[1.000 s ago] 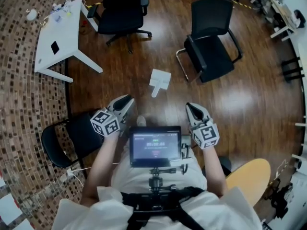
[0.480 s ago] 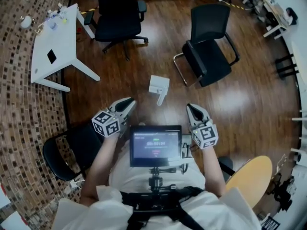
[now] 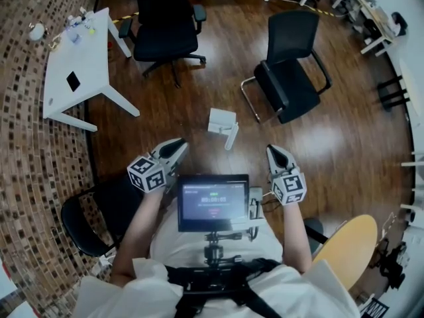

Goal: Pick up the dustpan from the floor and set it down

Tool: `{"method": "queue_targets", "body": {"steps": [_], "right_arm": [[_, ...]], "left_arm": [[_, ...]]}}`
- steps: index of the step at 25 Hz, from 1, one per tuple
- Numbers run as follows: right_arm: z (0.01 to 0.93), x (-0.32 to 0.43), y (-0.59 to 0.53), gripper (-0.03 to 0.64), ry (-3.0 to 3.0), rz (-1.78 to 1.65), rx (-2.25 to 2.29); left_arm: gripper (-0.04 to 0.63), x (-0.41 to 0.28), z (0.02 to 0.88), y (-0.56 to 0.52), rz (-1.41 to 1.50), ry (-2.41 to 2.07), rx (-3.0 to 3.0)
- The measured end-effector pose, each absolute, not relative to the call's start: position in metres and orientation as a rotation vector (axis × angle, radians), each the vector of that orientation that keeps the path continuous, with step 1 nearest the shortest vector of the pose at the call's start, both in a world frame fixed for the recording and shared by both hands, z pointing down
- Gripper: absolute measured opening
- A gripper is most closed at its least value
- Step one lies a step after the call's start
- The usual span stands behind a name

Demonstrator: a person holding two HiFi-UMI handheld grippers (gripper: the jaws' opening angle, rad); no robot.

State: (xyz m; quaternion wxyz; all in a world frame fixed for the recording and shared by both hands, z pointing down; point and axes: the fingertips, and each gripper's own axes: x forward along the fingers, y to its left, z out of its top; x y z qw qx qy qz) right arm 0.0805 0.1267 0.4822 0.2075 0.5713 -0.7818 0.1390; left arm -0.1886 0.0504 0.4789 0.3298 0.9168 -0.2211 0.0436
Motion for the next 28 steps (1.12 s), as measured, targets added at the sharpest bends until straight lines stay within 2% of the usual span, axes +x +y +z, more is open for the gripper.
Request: {"method": "queue_targets", "body": {"steps": [20, 28], "right_arm": [[0.494, 0.055, 0.111, 0.015, -2.212, 0.332, 1.397], [0.501, 0.068, 0.088, 0.015, -2.281, 0.351, 1.293]], "left_arm": [[0.040, -0.172, 0.486, 0.067, 0.181, -0.579, 2.391], [0.052, -0.133, 0.491, 0.068, 0.212, -0.622, 2.330]]}}
